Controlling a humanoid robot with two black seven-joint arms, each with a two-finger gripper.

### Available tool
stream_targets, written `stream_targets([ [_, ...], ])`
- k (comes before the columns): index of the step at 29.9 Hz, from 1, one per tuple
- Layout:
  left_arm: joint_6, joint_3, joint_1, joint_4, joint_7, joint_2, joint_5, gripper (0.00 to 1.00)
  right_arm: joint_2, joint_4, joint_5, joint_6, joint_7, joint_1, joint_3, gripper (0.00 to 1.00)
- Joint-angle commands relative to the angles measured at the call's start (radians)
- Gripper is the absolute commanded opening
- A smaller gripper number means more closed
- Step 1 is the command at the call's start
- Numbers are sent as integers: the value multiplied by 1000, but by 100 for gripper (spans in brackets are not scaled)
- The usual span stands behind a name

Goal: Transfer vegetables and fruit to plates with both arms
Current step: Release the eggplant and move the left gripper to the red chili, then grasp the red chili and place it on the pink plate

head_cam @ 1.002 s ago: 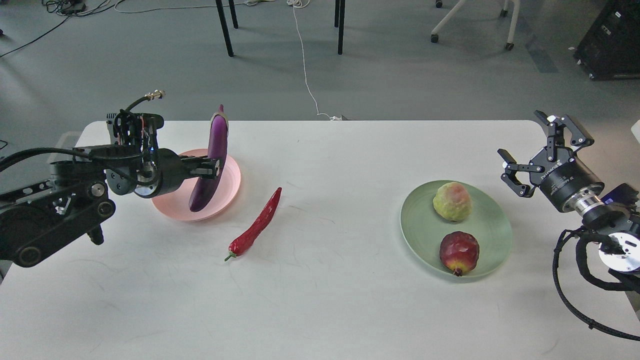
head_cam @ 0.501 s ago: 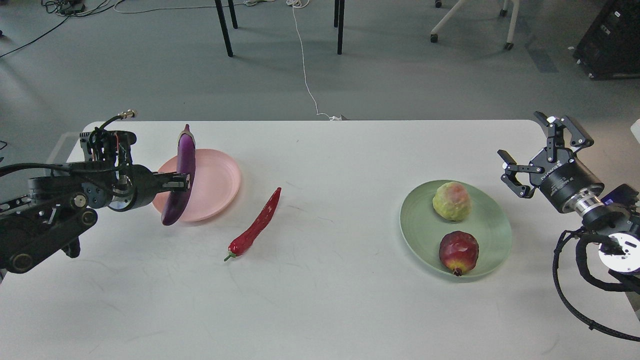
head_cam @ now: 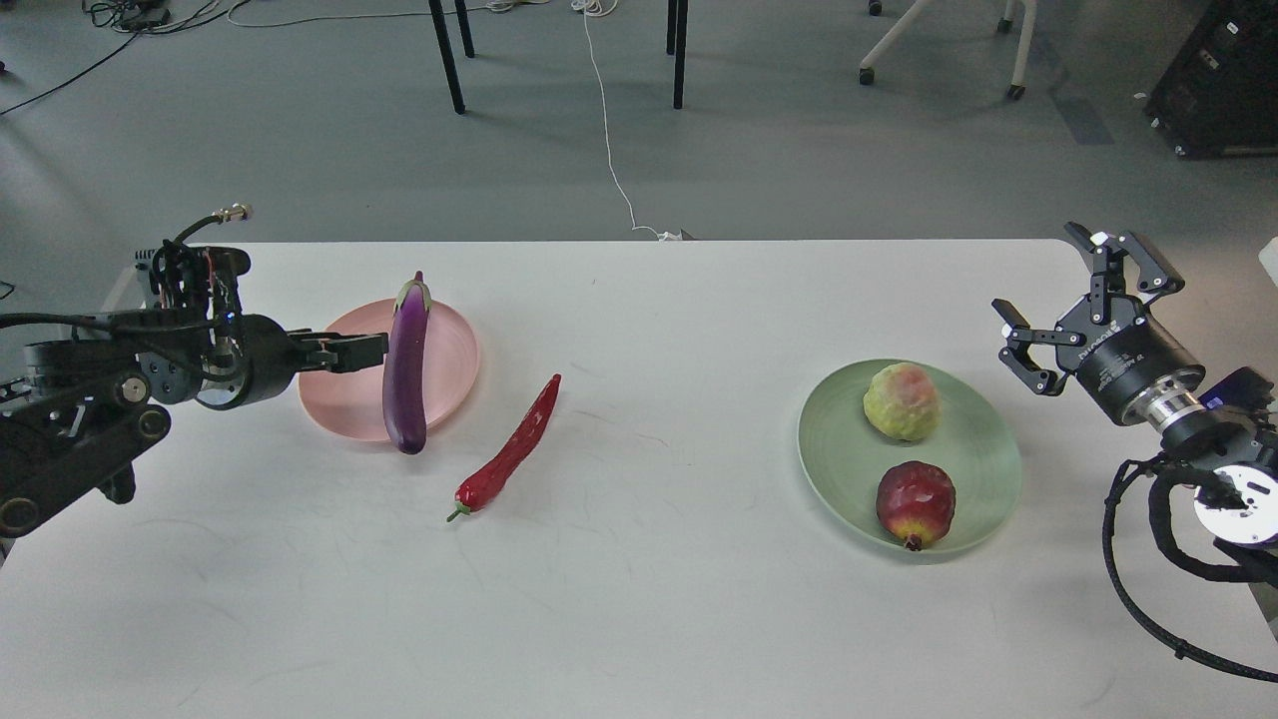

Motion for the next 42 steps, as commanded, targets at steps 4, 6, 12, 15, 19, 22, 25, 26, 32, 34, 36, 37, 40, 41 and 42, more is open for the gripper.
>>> stream_targets([
  [4, -3, 0, -59, -182, -16, -8, -1, 98, 0, 0, 0, 0, 0, 0, 0, 99],
  [6, -5, 6, -66, -230, -9, -9, 5, 98, 0, 0, 0, 0, 0, 0, -1, 99],
  [12, -6, 92, -66, -265, -6, -138, 168, 96, 0, 0, 0, 0, 0, 0, -3, 99],
  [15, -2, 155, -57, -242, -8, -155, 275, 96, -2, -1, 0, 0, 0, 0, -4, 99],
  [19, -2, 170, -45, -210, -11, -183, 331, 95, -2, -1, 0, 0, 0, -2, -6, 99],
  [22, -2, 172, -40, -189, -12, -184, 355, 95, -2, -1, 0, 0, 0, -6, -6, 99],
  [25, 0, 170, -11, -161, -9, -200, 404, 92, -2, -1, 0, 0, 0, -6, -6, 99],
  [26, 0, 170, -8, -153, -9, -206, 413, 92, -2, -1, 0, 0, 0, -6, -6, 99],
  [32, -2, 170, 24, -140, -9, -216, 421, 89, -2, -3, 0, 0, 0, -8, -3, 99],
  [34, -2, 170, 27, -133, -9, -218, 420, 88, -2, -3, 0, 0, 0, -12, -1, 99],
  [36, -2, 170, 27, -132, -9, -218, 412, 85, -2, -4, 0, 0, 0, -12, -1, 99],
  [37, -2, 170, 29, -132, -9, -220, 412, 84, -2, -4, 0, 0, 0, -12, -1, 99],
  [40, -6, 170, 29, -129, -9, -220, 412, 76, 0, -3, 0, 0, 0, -12, 2, 99],
  [41, -6, 170, 33, -129, -9, -220, 412, 74, 0, -3, 0, 0, 0, -12, 2, 99],
  [42, -6, 170, 38, -129, -9, -220, 410, 72, 0, -3, 0, 0, 0, -12, 2, 99],
])
